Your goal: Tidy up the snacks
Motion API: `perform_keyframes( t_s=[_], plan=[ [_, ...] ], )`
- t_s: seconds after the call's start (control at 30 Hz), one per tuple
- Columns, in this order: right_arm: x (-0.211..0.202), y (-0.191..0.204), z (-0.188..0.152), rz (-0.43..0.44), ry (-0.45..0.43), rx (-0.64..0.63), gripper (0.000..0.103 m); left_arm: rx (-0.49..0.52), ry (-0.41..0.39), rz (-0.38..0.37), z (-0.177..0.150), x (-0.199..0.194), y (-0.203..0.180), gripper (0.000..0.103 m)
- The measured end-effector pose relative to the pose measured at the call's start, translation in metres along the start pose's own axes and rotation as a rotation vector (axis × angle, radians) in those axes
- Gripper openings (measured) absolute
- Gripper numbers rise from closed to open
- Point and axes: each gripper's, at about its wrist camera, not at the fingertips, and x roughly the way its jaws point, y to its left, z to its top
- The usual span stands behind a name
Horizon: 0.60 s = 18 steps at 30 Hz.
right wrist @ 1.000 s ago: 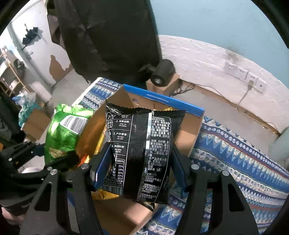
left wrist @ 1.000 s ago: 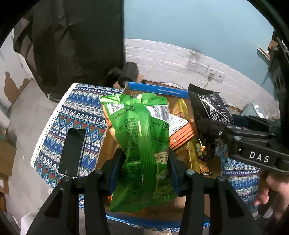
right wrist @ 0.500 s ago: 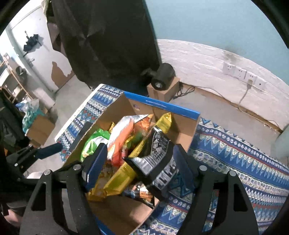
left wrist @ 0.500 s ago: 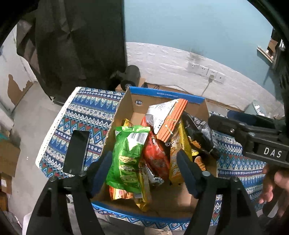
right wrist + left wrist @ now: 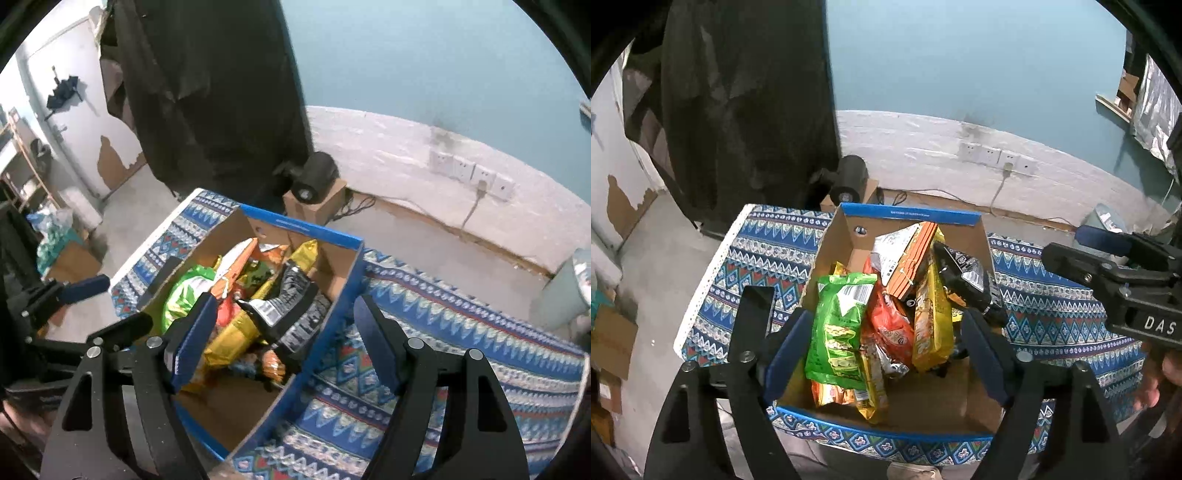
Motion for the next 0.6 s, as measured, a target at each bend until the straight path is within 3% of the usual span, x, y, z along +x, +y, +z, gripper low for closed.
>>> perform_keyframes(
  t_s=[0.6],
  plan=[
    [-0.02, -0.027, -0.028, -0.06, -0.013, 0.045, 0.076, 0.05, -0.03, 0.001, -0.004, -0.016, -0.019, 0.089]
  ],
)
